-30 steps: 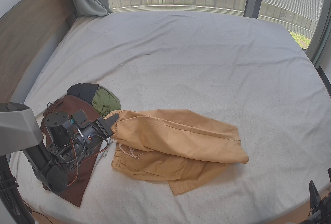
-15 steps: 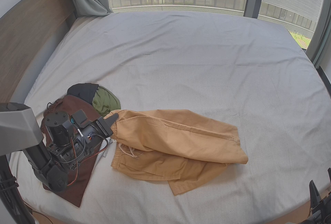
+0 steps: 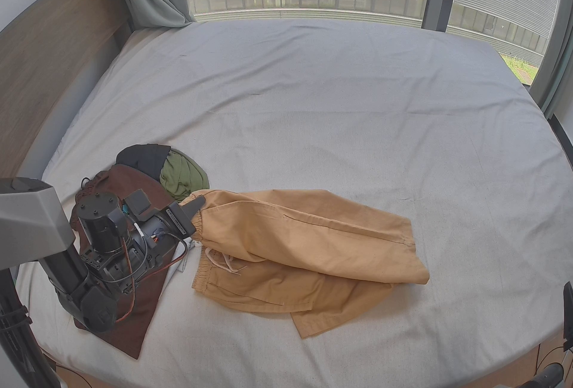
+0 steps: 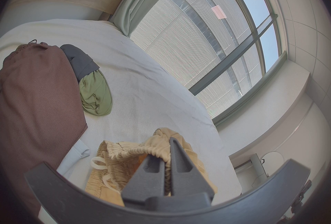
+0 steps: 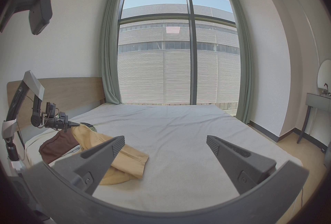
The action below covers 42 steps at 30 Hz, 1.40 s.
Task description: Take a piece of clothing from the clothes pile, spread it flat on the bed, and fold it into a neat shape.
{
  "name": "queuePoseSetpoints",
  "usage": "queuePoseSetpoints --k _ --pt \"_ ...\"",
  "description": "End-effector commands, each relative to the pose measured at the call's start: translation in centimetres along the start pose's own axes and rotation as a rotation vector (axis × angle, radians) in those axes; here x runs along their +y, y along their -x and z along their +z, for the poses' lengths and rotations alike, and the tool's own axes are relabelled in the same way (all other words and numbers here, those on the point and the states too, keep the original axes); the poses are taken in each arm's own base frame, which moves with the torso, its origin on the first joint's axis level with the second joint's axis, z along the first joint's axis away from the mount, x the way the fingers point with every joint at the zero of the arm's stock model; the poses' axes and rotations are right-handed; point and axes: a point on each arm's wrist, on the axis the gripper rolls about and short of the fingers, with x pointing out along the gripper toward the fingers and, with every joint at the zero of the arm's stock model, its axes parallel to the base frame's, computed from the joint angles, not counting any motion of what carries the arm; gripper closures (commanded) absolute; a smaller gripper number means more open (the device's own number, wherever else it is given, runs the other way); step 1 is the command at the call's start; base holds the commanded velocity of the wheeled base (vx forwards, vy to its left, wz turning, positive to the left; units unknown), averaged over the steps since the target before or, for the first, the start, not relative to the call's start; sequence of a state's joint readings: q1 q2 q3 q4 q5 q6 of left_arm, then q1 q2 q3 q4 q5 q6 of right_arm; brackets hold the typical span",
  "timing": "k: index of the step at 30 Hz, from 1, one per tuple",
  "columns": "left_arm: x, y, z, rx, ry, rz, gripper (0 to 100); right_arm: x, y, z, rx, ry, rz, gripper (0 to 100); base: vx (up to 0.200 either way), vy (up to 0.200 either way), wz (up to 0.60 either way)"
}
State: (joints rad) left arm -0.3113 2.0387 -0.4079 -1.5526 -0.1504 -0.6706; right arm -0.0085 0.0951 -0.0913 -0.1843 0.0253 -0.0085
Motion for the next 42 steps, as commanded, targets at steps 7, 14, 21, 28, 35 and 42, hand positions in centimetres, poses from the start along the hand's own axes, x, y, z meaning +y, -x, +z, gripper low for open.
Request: queuePoseSetpoints --k 7,14,21,28,35,42 --pt "-0.2 0.1 -0.1 0.0 -0.006 -0.005 100 -0.1 -5.0 1.5 0.286 -0.02 0.036 0 0.0 0.0 0.0" --pt "-0.7 0.3 0.3 -0.014 -0.01 -0.019 100 0.1 -8.1 2.0 0.407 -0.037 0.113 0 0.0 0.0 0.0" --pt "-1.1 0.6 0.6 -0.023 -0.077 -0.032 100 0.2 -11.6 3.2 0.478 -0.07 0.223 0 0.0 0.0 0.0" --pt "-0.9 0.8 0.3 -0.008 -0.136 -0.02 100 0.3 -15.4 3.5 0.549 -0.093 0.3 0 0.0 0.0 0.0" --pt "-0.5 0.9 0.2 -0.001 -0.134 -0.004 100 0.6 -17.3 3.2 0.593 -0.136 0.391 0 0.0 0.0 0.0" --pt "-0.1 0.8 0.0 0.008 -0.135 0.007 100 0.9 -18.4 1.5 0.694 -0.239 0.435 0 0.0 0.0 0.0"
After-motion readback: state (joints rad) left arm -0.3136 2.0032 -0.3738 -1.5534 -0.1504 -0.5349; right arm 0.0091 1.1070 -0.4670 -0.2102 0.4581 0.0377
